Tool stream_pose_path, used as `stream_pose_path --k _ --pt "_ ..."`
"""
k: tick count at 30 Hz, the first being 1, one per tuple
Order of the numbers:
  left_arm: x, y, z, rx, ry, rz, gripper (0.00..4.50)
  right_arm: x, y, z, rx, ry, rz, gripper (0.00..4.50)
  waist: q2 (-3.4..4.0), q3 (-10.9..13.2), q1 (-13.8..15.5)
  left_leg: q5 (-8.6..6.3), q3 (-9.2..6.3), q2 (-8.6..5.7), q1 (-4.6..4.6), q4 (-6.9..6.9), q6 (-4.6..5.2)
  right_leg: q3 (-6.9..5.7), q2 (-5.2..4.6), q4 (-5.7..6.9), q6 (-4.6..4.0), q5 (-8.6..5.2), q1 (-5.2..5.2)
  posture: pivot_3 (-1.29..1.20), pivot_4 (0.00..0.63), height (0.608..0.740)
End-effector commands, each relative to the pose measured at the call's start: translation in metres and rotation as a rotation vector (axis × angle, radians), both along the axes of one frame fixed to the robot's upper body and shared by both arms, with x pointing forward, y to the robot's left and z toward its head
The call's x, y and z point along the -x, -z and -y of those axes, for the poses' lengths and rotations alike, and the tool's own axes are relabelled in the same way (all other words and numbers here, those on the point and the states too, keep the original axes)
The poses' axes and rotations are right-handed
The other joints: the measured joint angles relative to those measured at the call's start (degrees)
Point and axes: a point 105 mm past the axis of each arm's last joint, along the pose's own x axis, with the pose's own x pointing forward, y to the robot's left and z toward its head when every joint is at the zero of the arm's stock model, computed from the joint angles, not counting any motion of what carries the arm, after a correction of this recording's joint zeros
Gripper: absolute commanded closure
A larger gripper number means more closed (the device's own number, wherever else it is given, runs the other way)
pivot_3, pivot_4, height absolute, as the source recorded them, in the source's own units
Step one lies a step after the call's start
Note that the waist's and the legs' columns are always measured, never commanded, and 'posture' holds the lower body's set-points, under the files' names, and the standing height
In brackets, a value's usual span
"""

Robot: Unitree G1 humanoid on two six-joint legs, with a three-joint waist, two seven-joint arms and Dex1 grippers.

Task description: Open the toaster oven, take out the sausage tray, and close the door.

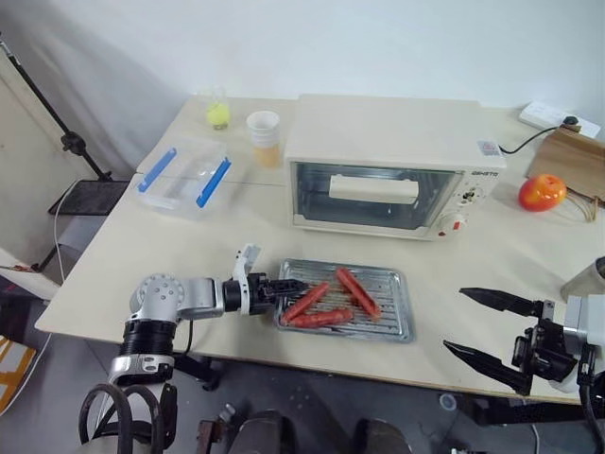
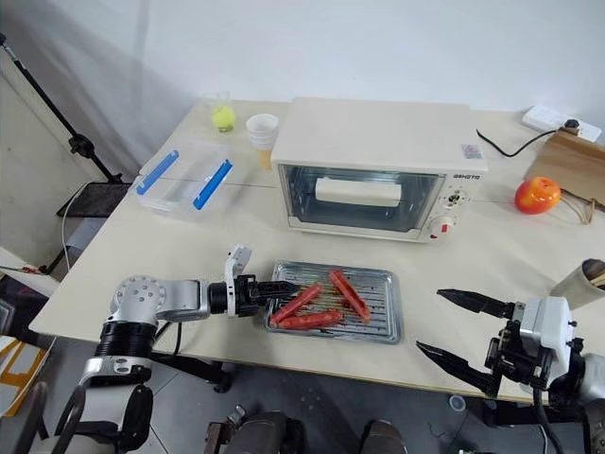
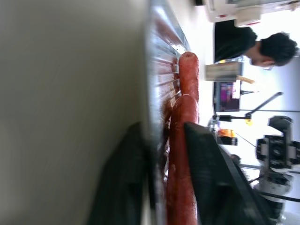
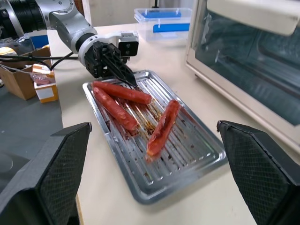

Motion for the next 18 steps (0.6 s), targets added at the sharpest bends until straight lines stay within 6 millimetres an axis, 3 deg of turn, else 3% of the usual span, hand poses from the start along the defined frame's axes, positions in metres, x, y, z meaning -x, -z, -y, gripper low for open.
stream_pose_path --k 1,4,8,14,18 --pt "0.011 0.018 0.0 -0.063 0.011 -0.01 1.75 0.002 -0.003 0.003 0.009 -0.014 0.031 0.0 -0.05 0.03 -0.03 -0.02 0.0 0.0 -0.01 0.0 0.0 0.0 0.0 -0.03 0.0 0.0 0.0 0.0 0.15 0.74" --pt "0.013 0.004 -0.012 -0.075 0.005 0.113 0.88 0.002 0.001 0.004 0.009 -0.024 0.022 0.0 -0.16 0.06 -0.4 -0.08 0.05 0.01 -0.04 -0.06 -0.04 0.03 -0.02 -0.08 0.0 0.0 -0.07 0.0 0.15 0.74" --pt "0.019 -0.008 -0.033 -0.121 0.01 0.242 0.06 0.001 0.005 0.006 0.011 -0.037 0.016 0.0 -0.6 0.17 -1.54 -0.06 0.16 0.18 -0.12 -0.29 -0.18 0.06 0.19 -0.08 -0.01 -0.01 -0.32 0.0 0.15 0.74" --pt "0.013 -0.027 -0.089 -0.224 -0.126 0.562 0.06 -0.003 0.011 0.007 0.013 -0.072 0.0 0.0 -0.71 0.28 -3.92 0.11 0.21 0.39 -0.01 -0.81 -0.47 0.2 0.62 0.09 -0.4 -0.22 -0.78 0.0 0.15 0.74" --pt "0.029 -0.047 -0.133 -0.335 -0.087 0.896 0.06 -0.008 0.014 0.006 0.015 -0.118 -0.013 0.0 -0.84 0.49 -4.78 0.17 0.18 0.58 -0.05 -0.88 -0.62 0.18 0.72 0.22 -0.58 -0.31 -0.99 0.0 0.15 0.74"
